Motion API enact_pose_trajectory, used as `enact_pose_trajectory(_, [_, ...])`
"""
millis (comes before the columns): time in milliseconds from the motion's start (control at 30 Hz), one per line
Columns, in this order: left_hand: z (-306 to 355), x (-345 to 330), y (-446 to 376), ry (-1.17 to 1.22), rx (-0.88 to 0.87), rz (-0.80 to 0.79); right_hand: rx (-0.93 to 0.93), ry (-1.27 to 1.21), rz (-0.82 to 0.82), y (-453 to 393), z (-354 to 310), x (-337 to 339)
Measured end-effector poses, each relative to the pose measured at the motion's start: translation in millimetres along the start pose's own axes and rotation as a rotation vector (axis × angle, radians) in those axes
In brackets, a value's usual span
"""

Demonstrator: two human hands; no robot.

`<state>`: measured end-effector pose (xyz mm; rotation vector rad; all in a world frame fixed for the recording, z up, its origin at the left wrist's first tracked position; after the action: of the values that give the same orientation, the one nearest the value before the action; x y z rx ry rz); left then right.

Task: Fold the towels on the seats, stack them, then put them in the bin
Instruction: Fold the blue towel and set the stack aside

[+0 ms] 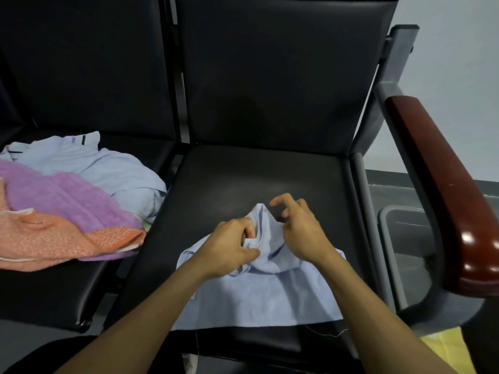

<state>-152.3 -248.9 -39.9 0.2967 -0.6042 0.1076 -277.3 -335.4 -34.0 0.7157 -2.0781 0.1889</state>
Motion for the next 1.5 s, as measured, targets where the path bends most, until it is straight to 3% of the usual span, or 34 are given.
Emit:
enact_pose_trajectory(100, [0.2, -15.0, 5.2, 0.021, 0.014, -0.136, 0.064, 0.120, -0.128, 1.4, -6.1, -20.2])
enact_pose_trajectory(267, [0.9, -27.4, 7.1, 0.002, -0.004, -0.213, 0.100, 0.306, -0.192, 1.1, -4.4, -37.0])
enact_pose_trajectory(600, [-3.1, -26.3, 7.5, -0.043, -0.024, -0.185, 0.062, 0.258, -0.149, -7.2, 8.7, -38.7])
enact_pose_trajectory(967, [-0.2, -38.1, 9.3, -0.030, -0.104, -0.280, 0.175, 0.294, -0.295, -3.2, -0.5, -55.7])
enact_pose_trajectory(1200, [1.4, -34.8, 18.5, -0.082, -0.105, -0.375, 0.069, 0.496, -0.062, -8.1, 16.5, -26.2])
enact_pose_trajectory(1333, [-7.7, 3.9, 12.2, -0.155, -0.085, -0.245, 0.065, 0.462, 0.068, -4.7, 14.9, 1.4])
enact_pose_trajectory(1500, [-28.5, 68.2, 2.4, -0.188, -0.003, 0.186, 0.112, 0.407, 0.142, -2.0, 1.0, 13.4])
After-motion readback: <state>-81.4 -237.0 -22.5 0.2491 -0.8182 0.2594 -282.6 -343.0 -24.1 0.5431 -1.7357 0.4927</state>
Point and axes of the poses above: each hand's wrist, its own y-axis away from the middle knuckle, its own x-axis out of the back of the hand, z = x × y, the point moved 8 cm from there along -y, towards the middle knuckle, and after that the axes turned 6 degrees about y, right-handed, at the moved point
